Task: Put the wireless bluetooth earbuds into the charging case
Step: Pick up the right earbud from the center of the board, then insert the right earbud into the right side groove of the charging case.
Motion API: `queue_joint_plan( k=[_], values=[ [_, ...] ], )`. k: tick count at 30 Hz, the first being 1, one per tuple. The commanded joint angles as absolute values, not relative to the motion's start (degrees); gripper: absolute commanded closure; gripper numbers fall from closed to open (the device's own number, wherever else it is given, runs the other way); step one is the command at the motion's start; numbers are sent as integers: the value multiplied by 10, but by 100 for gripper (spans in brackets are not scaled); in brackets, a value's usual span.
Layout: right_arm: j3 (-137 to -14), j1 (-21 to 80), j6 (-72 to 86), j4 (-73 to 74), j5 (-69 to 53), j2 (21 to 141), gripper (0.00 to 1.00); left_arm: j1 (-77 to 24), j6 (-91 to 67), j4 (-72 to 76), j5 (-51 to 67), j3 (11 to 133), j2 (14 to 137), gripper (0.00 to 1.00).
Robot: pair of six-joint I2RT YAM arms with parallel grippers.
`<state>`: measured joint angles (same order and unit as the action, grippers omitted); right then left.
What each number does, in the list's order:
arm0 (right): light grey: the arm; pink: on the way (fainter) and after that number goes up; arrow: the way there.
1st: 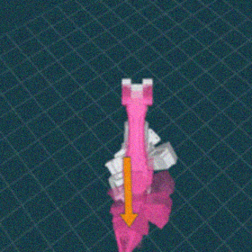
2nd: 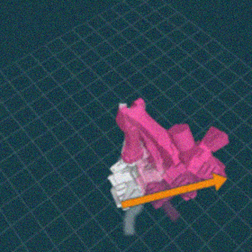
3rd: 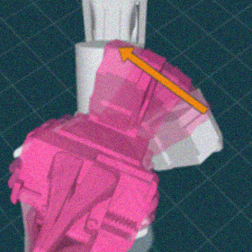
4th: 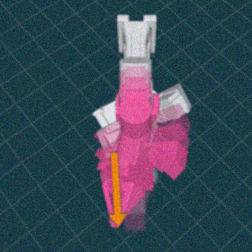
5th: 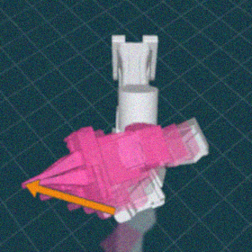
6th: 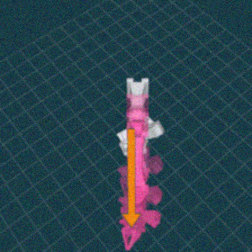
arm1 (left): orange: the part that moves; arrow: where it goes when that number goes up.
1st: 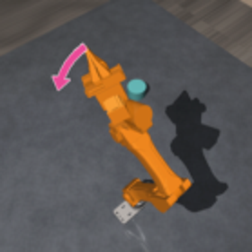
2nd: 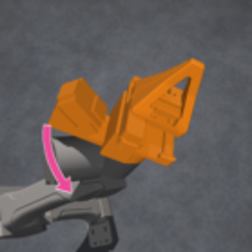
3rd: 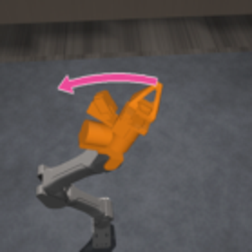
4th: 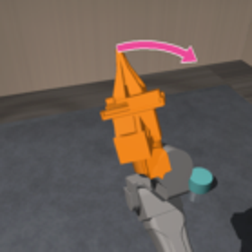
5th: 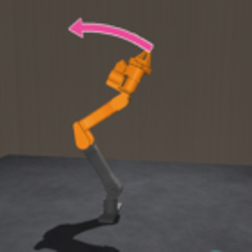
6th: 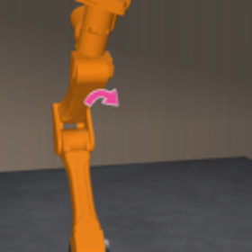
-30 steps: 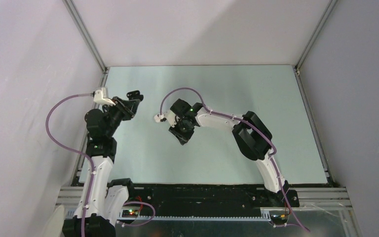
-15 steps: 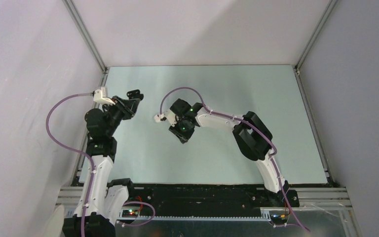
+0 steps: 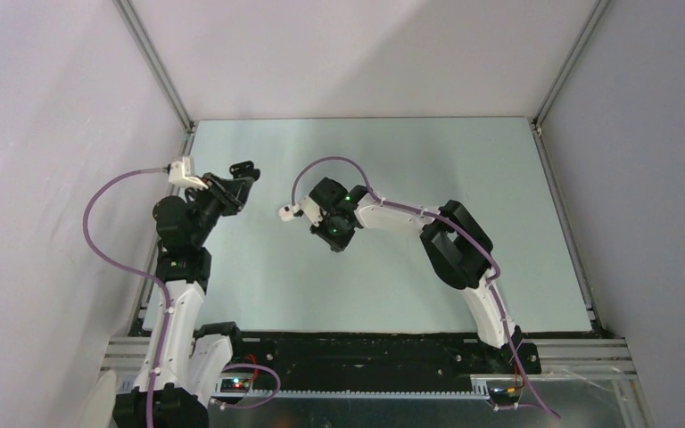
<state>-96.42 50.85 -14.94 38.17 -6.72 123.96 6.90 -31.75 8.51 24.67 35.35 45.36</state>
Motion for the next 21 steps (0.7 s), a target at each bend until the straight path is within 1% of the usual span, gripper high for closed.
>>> queue_joint_plan(
  k=[1,2,4,5,7,10,12,17,18,21],
  values=[
    [-961,501,-160,372,-71,1222,83,74,-326,118,266,362,450,100],
    [-962,500,-161,373,-89,1220,83,74,-327,121,270,361,450,100],
    [-966,498,-166,377,-118,1217,90,74,-330,125,274,359,452,100],
    [-968,498,-171,382,-123,1215,95,74,-331,127,279,358,453,100],
    [-976,497,-181,392,-132,1209,100,73,-331,136,294,355,455,100],
    [-983,488,-199,407,-164,1184,100,74,-326,181,328,334,463,100],
    [-982,480,-223,424,-189,1137,100,72,-321,236,367,310,475,100],
    [-980,457,-264,478,-240,1021,100,55,-299,402,515,266,535,100],
    [-983,456,-276,492,-242,989,100,42,-299,420,542,265,556,100],
    [-998,464,-306,517,-225,935,100,13,-307,494,575,265,610,100]
  ],
)
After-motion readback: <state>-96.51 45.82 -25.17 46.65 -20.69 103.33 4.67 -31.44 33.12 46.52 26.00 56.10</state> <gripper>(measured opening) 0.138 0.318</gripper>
